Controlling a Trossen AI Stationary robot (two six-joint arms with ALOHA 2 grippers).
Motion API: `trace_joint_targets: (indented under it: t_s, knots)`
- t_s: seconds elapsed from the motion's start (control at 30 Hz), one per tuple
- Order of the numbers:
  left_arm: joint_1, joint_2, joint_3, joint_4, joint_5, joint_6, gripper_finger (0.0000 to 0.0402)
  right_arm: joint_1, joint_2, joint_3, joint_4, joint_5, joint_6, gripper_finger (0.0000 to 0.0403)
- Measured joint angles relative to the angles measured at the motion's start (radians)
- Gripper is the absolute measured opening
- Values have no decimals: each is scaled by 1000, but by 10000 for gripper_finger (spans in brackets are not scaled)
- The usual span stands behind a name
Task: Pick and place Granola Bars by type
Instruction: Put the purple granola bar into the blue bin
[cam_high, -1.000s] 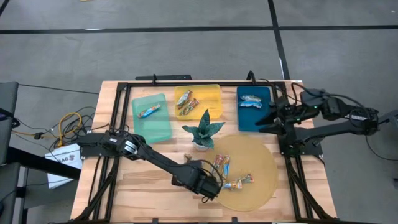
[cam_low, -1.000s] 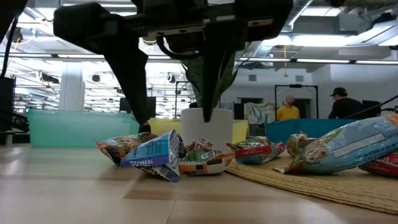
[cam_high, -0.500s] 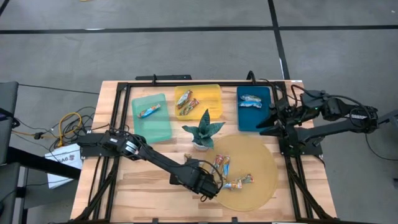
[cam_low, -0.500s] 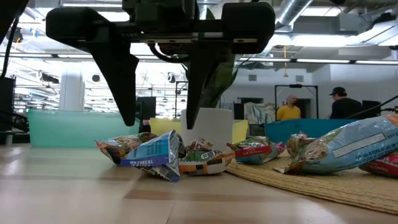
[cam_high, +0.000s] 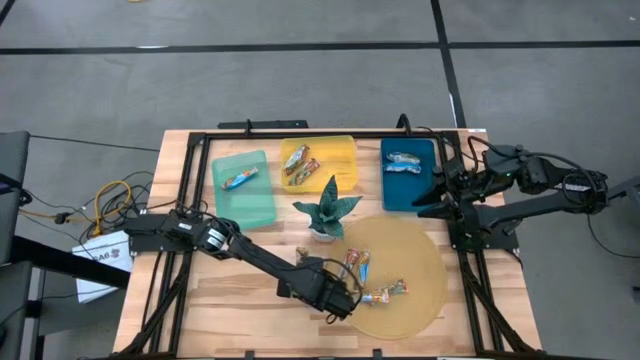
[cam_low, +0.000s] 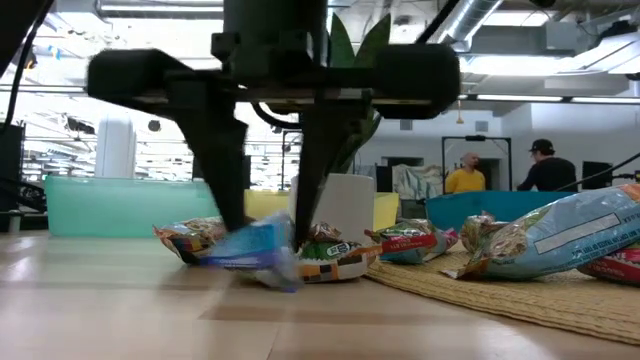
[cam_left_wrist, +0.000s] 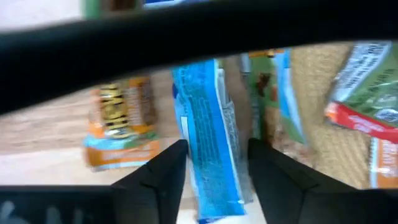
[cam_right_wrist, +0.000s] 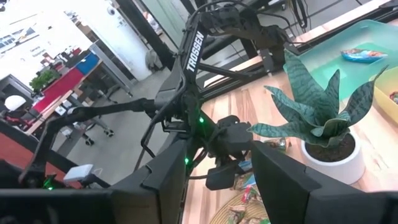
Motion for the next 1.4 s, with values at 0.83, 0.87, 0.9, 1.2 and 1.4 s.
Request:
trace_joint_targets:
  t_s: [0.83, 0.87, 0.9, 1.2, 1.4]
  knots:
    - [-8, 3, 18, 4, -17, 42, 6, 0, 0, 0, -1, -27, 0, 166]
    - [-10, 3, 25, 4, -23, 45, 8, 0, 0, 0, -1, -27, 0, 166]
    - [-12, 3, 35, 2, -32, 45, 10, 0, 0, 0, -1, -27, 0, 166]
    - [-42, 3, 201, -8, -263, 45, 5, 0, 0, 0, -1, -27, 0, 167]
    - [-63, -38, 253, 102, -555, 110, 5, 0, 0, 0, -1, -26, 0, 167]
